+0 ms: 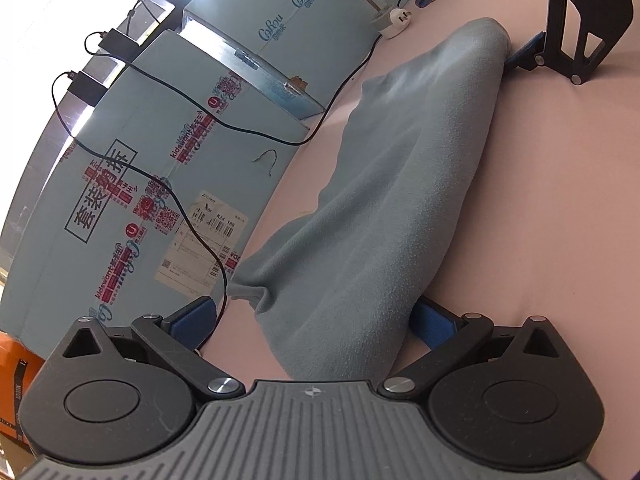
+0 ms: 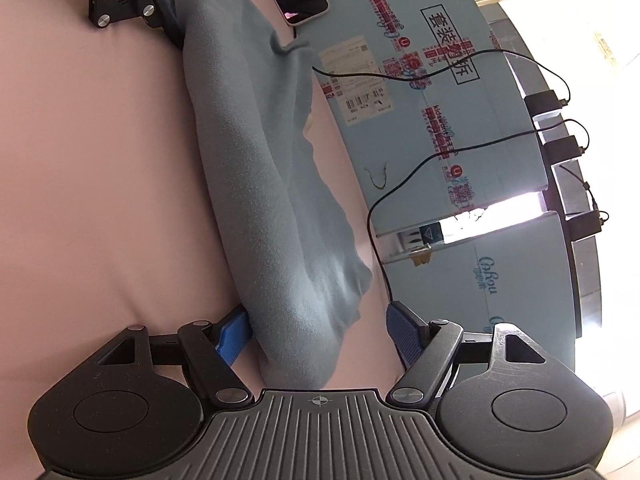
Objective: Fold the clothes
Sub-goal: 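Grasp the sweater side edge with both grippers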
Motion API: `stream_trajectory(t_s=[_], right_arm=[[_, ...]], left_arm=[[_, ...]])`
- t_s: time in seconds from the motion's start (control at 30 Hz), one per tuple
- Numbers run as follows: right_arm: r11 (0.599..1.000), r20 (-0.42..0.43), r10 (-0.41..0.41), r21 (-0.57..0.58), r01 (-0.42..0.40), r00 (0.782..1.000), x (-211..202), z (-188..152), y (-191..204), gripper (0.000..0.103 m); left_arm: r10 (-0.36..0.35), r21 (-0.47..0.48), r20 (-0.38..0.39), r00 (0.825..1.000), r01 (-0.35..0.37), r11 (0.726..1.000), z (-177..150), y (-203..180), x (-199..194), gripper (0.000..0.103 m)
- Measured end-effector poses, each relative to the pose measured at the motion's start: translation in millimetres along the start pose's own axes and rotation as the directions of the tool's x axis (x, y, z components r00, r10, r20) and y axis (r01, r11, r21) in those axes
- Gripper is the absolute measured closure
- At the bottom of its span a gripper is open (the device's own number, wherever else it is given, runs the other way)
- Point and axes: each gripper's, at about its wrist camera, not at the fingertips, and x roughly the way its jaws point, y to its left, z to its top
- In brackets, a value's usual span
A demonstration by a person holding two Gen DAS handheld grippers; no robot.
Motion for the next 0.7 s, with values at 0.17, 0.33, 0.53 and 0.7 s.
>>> stream_trajectory(t_s=[0.17,0.33,0.53,0.7], right_arm=[[1.000,-0.006,-0.012,0.028,0.012,1.000,1.8,0.4,1.5,0.029],[0.997,0.005,-0.020,0.068,0.019,1.000,-1.0,-3.9,4.0,0.035],[0.998,0.027,-0.006,0.063,0.004,1.000,-7.1,-5.1,22.0,0.078],[0.997,0.031,-0.016,0.081,0.014,0.999,-8.0,-5.9,23.4,0.081]], left_arm=[[0.002,-0.033,0.012,1.000,-0.002,0.999,-0.9,0.4,3.5,0.000],[-0.007,0.008,0.041,0.999,0.006,1.000,-1.1,-11.5,-5.0,0.025],[-0.018,0.140,0.079,0.997,0.007,0.990,-1.9,-49.9,-14.2,0.094],[-0.031,0.117,0.083,0.996,0.021,0.993,-3.7,-47.5,-14.5,0.095]])
